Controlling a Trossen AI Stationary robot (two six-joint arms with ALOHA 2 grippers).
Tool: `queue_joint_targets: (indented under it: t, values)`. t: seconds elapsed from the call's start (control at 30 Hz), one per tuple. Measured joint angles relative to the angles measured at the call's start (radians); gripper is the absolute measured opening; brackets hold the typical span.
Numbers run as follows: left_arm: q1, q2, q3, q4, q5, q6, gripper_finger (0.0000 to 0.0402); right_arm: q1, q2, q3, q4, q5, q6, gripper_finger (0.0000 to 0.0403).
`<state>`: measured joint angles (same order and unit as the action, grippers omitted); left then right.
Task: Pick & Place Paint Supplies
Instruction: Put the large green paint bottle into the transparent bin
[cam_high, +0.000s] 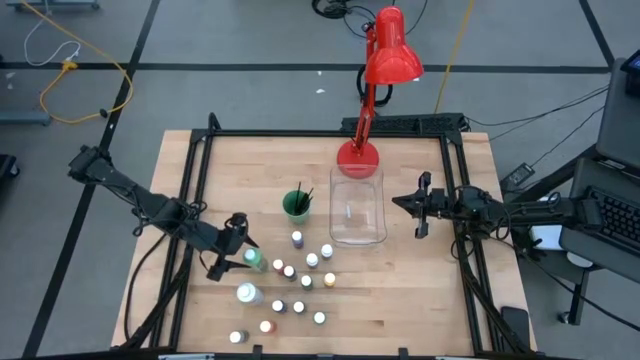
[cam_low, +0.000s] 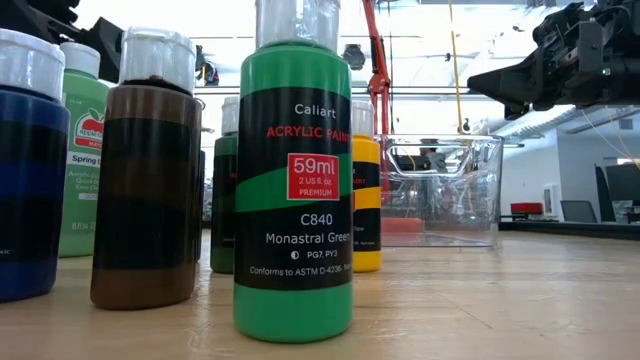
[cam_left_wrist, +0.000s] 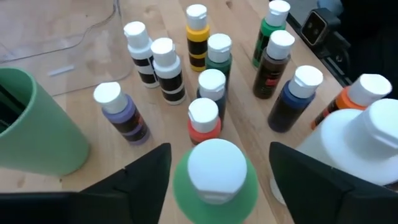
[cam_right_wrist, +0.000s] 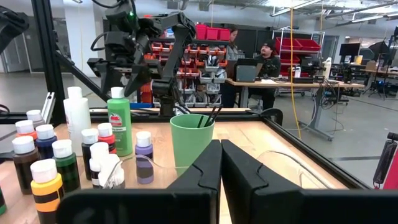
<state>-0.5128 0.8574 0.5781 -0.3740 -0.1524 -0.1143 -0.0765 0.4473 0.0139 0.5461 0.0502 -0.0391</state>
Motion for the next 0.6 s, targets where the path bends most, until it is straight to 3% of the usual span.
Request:
queue_joint_targets:
  t: [0.23,0.43,0.6]
  values:
    - [0.012,0.000,0.000,0.007,-0.005,-0.043,0.0196,0.000,0.000,0.000,-0.001,0.000,-0.003,0.0004]
    - [0.027,-0.002,0.000,-0.024,-0.004,-0.096,0.0102,0.000,0.000,0.000,-0.002,0.000,-0.003,0.0004]
    - [0.041,-0.001,0.001,-0.016,-0.003,-0.098,0.0100,0.000,0.000,0.000,-0.005,0.000,-0.004,0.0004]
